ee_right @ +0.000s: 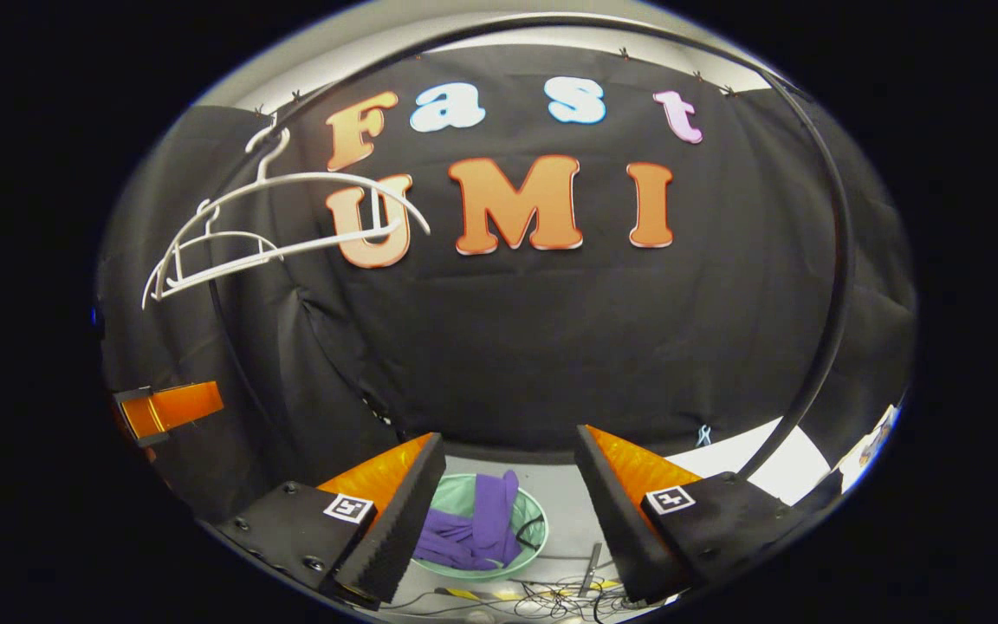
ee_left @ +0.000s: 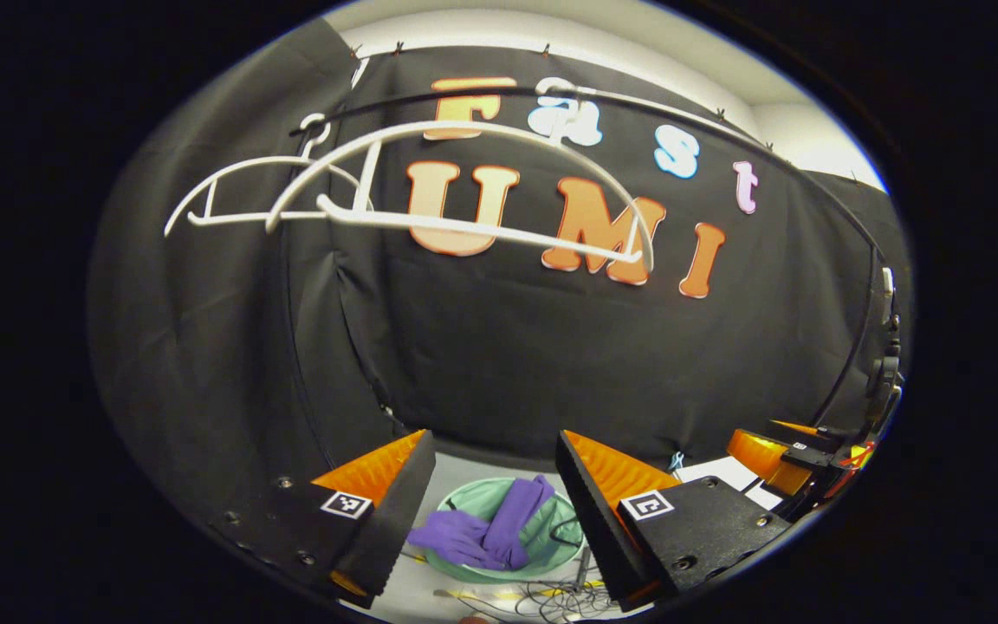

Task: Grasp the clothes on the hanger with both hands and then place them into the laundry hamper below.

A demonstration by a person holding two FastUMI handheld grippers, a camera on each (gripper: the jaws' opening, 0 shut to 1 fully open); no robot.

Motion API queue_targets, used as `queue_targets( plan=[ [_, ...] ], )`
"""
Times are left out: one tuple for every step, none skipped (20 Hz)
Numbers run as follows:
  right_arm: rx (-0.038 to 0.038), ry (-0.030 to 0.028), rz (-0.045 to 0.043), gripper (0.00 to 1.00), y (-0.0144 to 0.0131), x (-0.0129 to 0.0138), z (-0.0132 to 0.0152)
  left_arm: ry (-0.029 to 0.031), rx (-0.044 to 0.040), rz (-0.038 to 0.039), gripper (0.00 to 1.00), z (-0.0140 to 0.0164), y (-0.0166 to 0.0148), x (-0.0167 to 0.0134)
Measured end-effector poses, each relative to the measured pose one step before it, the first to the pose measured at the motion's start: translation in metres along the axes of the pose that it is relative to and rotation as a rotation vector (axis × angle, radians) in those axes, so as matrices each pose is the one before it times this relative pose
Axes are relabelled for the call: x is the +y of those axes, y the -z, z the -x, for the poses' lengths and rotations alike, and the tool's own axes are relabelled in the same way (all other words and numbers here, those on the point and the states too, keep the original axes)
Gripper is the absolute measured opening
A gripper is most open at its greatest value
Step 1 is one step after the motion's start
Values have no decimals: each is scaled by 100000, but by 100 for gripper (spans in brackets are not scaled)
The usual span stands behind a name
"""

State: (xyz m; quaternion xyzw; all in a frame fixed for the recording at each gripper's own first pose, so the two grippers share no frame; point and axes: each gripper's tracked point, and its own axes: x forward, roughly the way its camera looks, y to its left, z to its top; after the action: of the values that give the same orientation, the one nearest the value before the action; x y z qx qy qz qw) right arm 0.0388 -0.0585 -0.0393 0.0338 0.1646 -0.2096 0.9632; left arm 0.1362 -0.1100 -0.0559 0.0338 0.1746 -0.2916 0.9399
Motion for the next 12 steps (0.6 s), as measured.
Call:
queue_targets(
  plan=[
    [-2775,63,-12,98,-1271,98,450,-1016,-2901,-1035,90,526,-1098,242],
    [-2619,141,440,98,-835,184,352,-813,-3106,-384,89,188,-1051,129],
    [-2702,646,1071,98,-1143,29,374,-330,-3249,115,90,350,-1537,71],
    [-2893,661,1604,98,-1135,-94,397,-437,-3248,511,92,420,-1242,109],
    [-2550,699,1792,98,-999,-75,472,-457,-2934,435,93,384,-1180,113],
    [-2362,402,1271,98,-959,-16,320,-505,-2461,248,93,222,-1078,264],
    [-2344,40,505,98,-1014,18,624,-187,-2148,153,93,224,-612,59],
    [-2270,-284,69,95,-978,77,431,-351,-1929,-13,93,213,-784,28],
    [-1914,53,194,92,-936,37,245,-777,-2093,-33,93,493,-697,224],
    [-1813,379,450,89,-662,-177,220,-1043,-2126,-529,93,56,-823,244],
    [-1757,688,807,89,-665,-157,127,-515,-2116,-578,92,229,-603,90],
    [-1905,578,831,89,-688,-89,123,-555,-1758,-599,94,282,-495,129]
  ],
)
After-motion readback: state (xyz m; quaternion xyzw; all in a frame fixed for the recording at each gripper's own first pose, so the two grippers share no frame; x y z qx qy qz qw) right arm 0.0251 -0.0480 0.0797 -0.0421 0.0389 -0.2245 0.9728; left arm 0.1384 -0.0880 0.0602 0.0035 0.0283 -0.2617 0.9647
